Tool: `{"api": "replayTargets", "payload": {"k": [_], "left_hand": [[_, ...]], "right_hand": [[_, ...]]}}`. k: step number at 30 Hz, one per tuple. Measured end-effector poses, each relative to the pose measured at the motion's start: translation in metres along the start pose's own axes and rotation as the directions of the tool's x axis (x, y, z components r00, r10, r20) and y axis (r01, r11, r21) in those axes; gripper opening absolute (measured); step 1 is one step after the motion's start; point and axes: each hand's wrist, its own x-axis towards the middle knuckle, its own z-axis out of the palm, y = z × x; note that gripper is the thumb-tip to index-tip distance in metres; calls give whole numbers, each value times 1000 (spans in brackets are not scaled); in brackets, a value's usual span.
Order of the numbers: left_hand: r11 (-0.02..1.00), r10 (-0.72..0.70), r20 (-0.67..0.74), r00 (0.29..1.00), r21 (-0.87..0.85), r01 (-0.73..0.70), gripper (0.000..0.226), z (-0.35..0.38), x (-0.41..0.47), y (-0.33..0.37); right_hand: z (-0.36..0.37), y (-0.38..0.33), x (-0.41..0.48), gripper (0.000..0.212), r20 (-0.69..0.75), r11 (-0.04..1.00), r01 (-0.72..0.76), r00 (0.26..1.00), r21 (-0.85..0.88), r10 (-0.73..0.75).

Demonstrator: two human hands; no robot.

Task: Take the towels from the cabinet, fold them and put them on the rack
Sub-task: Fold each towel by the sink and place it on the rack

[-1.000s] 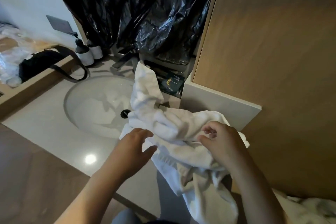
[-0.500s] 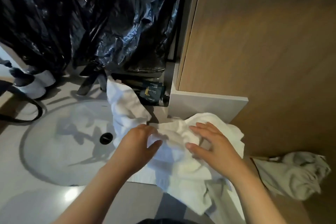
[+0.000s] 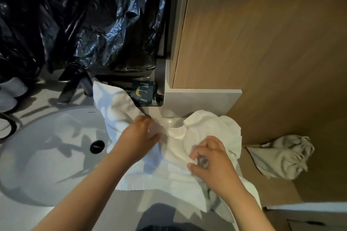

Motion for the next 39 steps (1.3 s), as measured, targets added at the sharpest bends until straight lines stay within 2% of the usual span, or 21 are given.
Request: {"api": "replayTargets", "payload": {"k": [4, 6, 8, 10, 12, 14, 16, 18, 21, 25, 27, 30, 31, 33, 35, 37, 39], "left_hand": [[995, 27, -9, 1000, 101, -26, 52, 3, 18, 4], [997, -1, 26, 1000, 83, -1, 39, 2, 18, 8], [1000, 3, 10, 1000, -25, -2, 13, 2, 15, 7], [983, -30, -49, 998, -181, 21, 24, -2, 5, 10], [947, -65, -94, 993, -320, 32, 20, -8, -3, 12], [868, -105, -103, 989, -494, 41, 13, -17, -10, 17], [756, -95, -95, 991, -655, 10, 9, -26, -16, 25], [704, -38, -111, 993, -708, -52, 12, -34, -20, 35], [711, 68, -157, 985, -686, -158, 16, -45, -27, 49], [721, 177, -198, 964, -640, -264, 26, -54, -34, 59], [702, 191, -209, 959, -654, -283, 23, -56, -37, 63], [684, 158, -235, 959, -675, -278, 4, -56, -40, 67], [684, 149, -201, 968, -686, -248, 10, -54, -41, 64], [708, 173, -45, 984, -689, -156, 26, -47, -40, 58], [785, 194, 68, 979, -609, -113, 33, -39, -42, 51], [850, 201, 80, 976, -510, -133, 43, -31, -43, 45], [858, 190, 16, 982, -489, -158, 45, -30, -45, 43]], "right_hand": [[1, 2, -5, 18, -31, 999, 37, 999, 14, -36], [2, 5, -7, 20, -43, 999, 38, 998, 13, -38], [2, 8, -9, 19, -53, 999, 42, 998, 15, -41], [-3, 8, -9, 18, -70, 997, 51, 996, 64, -46], [-10, 7, -10, 17, -69, 992, 53, 997, 118, -45], [-16, 3, -11, 15, -60, 982, 63, 997, 178, -53], [-26, -5, -11, 7, -110, 954, 92, 992, 285, -63], [-39, -18, -8, 23, -193, 931, 152, 977, 332, -91], [-57, -36, 4, 41, -236, 916, 269, 951, 297, -202], [-67, -49, 18, 49, -181, 896, 342, 936, 284, -301], [-70, -52, 21, 37, -174, 881, 372, 926, 292, -334], [-76, -57, 20, 4, -218, 856, 419, 905, 303, -366], [-78, -56, 18, 8, -246, 851, 424, 900, 309, -359], [-83, -53, 14, 15, -338, 832, 426, 888, 356, -310], [-91, -49, 8, 17, -456, 808, 438, 856, 393, -242], [-98, -42, 5, 20, -557, 826, 440, 808, 352, -193], [-104, -35, 4, 21, -641, 860, 399, 759, 318, -115]]}}
